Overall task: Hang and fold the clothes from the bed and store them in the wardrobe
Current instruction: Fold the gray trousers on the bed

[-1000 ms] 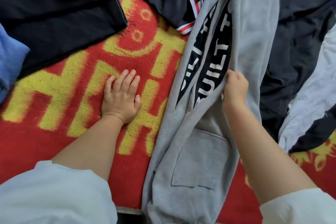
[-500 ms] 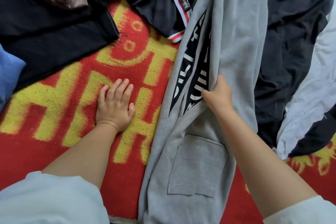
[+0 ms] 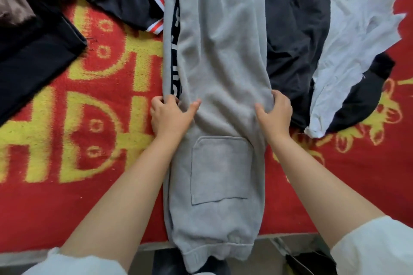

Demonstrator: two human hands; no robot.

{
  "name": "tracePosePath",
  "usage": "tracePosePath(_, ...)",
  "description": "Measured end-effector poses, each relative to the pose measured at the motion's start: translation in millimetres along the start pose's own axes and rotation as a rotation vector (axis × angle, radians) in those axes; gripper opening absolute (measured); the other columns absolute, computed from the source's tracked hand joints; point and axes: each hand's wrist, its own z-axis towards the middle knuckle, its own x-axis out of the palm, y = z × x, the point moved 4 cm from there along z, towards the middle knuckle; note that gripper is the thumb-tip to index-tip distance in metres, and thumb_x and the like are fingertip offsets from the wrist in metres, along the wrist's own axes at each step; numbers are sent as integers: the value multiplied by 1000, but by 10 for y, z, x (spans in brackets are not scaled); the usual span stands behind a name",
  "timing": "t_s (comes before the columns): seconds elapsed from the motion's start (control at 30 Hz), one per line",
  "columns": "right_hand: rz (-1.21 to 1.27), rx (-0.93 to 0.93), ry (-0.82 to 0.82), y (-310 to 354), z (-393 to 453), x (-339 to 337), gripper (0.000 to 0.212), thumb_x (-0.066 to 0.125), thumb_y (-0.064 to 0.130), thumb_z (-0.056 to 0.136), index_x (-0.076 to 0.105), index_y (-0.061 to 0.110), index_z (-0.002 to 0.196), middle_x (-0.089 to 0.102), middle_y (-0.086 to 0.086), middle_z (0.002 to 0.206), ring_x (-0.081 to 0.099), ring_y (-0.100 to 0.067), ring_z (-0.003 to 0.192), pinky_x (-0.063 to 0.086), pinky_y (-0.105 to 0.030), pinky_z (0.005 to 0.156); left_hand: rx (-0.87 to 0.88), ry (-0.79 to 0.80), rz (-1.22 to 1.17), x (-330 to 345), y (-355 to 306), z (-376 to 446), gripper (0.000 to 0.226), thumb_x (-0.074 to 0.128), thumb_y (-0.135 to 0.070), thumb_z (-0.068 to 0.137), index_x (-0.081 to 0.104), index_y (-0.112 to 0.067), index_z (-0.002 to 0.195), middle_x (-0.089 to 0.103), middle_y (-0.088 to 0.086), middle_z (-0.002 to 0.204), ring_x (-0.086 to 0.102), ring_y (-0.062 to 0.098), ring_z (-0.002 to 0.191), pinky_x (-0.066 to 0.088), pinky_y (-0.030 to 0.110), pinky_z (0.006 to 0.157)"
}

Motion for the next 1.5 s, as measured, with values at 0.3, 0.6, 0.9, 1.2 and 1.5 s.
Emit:
tracePosePath(0.3,449,332,204,-599,-285,249,11,57,15,90,58,10,100,58,5,81,53,-9,72,43,-13,57,6,-84,-136,-233,400,61,31,46,-29,96,51,-5,76,54,12,78,49,28,84,21,31,60)
tracePosePath(0.6,803,257,201,-576,-277,61,22,61,8,81,58,9,103,63,-6,99,60,-13,83,49,-24,73,-114,140,-334,230,664,-719,27,60,-31,88,65,-7,97,60,8,103,56,17,94,41,26,76)
tracePosePath(0.9,295,-29,822,-179,-70,-147,34,57,14,73,55,14,107,65,-2,102,57,-13,91,43,-28,87,-203,335,-512,192,913,-860,39,49,-27,95,52,-4,127,57,6,120,53,18,112,40,26,89)
tracePosePath(1.2,-360,-94,278,-692,232,-296,38,49,31,93,47,2,117,52,-21,117,46,-33,109,32,-33,78,-134,210,-301,241,992,-789,36,55,-28,91,60,-3,117,61,10,115,56,24,109,41,28,84)
tracePosePath(1.5,192,323,240,-1168,-1104,212,52,53,30,91,38,5,133,50,-7,119,49,-19,107,36,-24,86,-278,187,-387,325,1128,-1517,69,70,-25,80,29,-9,133,44,9,133,46,22,119,36,25,89)
